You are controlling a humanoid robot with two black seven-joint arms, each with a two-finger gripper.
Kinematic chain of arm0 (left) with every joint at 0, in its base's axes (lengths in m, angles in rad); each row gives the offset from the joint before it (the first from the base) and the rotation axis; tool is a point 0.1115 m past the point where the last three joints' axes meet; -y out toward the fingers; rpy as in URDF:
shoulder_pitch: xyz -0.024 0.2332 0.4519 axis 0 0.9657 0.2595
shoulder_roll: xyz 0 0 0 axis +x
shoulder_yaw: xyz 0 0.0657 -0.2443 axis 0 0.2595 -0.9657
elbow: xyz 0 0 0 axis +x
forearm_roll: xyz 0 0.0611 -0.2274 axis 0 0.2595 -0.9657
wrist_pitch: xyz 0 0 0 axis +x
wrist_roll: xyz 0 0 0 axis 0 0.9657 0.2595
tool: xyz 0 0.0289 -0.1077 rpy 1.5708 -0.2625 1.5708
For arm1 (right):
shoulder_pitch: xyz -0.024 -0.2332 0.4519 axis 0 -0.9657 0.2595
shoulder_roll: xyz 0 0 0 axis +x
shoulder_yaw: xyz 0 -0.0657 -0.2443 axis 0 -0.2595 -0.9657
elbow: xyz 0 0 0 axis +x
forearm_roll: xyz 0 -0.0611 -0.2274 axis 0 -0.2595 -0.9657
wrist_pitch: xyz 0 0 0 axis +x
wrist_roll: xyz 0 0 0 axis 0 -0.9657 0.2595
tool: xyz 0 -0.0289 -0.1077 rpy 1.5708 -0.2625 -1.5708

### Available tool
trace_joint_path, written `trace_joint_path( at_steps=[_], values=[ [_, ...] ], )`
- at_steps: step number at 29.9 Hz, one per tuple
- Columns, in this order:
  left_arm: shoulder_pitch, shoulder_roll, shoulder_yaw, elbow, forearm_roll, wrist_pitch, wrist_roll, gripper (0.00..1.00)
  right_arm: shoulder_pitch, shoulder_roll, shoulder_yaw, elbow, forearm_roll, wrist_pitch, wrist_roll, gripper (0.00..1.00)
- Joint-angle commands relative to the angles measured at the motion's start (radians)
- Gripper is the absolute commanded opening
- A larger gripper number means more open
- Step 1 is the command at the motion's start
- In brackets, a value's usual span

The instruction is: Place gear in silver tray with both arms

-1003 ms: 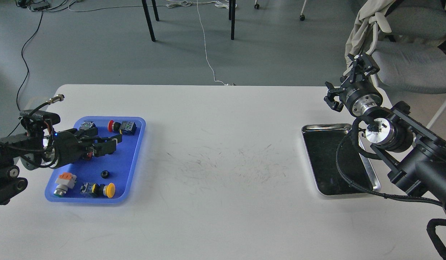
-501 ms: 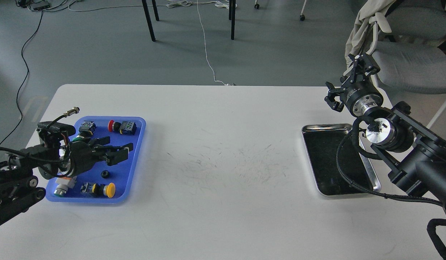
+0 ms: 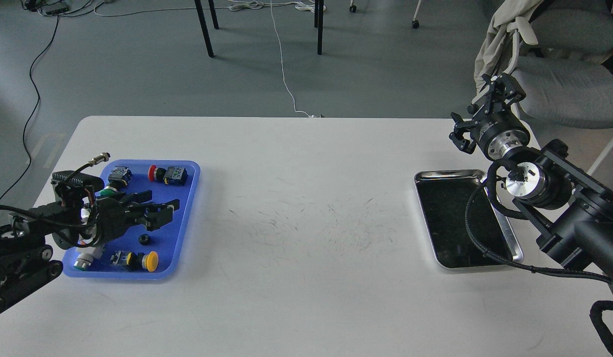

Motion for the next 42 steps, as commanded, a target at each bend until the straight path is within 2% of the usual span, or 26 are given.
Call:
trace_joint_path(
  at_steps=[1, 6, 9, 14, 18, 20, 33, 42],
  values=[
    [-0.003, -0.006, 0.000, 0.038, 0.039, 0.017, -0.002, 0.78, 0.000, -0.003, -0.001, 0.001, 0.000, 0.000, 0.000, 0.99],
    [0.000, -0.017, 0.006, 0.058, 0.073, 0.031, -0.005, 0.78, 0.000, -0.004, -0.003, 0.002, 0.000, 0.000, 0.000, 0.99],
    [-0.001, -0.034, 0.009, 0.072, 0.076, 0.041, -0.023, 0.78, 0.000, -0.004, -0.003, 0.002, 0.000, 0.001, 0.000, 0.99],
    [0.000, -0.034, 0.018, 0.076, 0.077, 0.041, -0.052, 0.69, -0.001, -0.004, -0.001, 0.002, -0.003, 0.000, 0.000, 0.99],
    [0.002, -0.039, 0.021, 0.096, 0.077, 0.045, -0.055, 0.67, -0.001, -0.004, -0.001, 0.002, -0.008, 0.001, 0.000, 0.99],
    [0.000, -0.039, 0.024, 0.116, 0.077, 0.049, -0.057, 0.63, -0.003, -0.006, -0.001, 0.002, -0.008, 0.000, 0.000, 0.99],
    [-0.015, -0.077, 0.029, 0.223, 0.074, 0.069, -0.101, 0.63, -0.005, -0.011, -0.001, 0.004, -0.009, 0.001, 0.000, 0.99],
    [-0.029, -0.083, 0.030, 0.224, 0.073, 0.069, -0.118, 0.63, -0.008, -0.012, -0.003, 0.004, -0.011, 0.001, 0.000, 0.99]
  ],
)
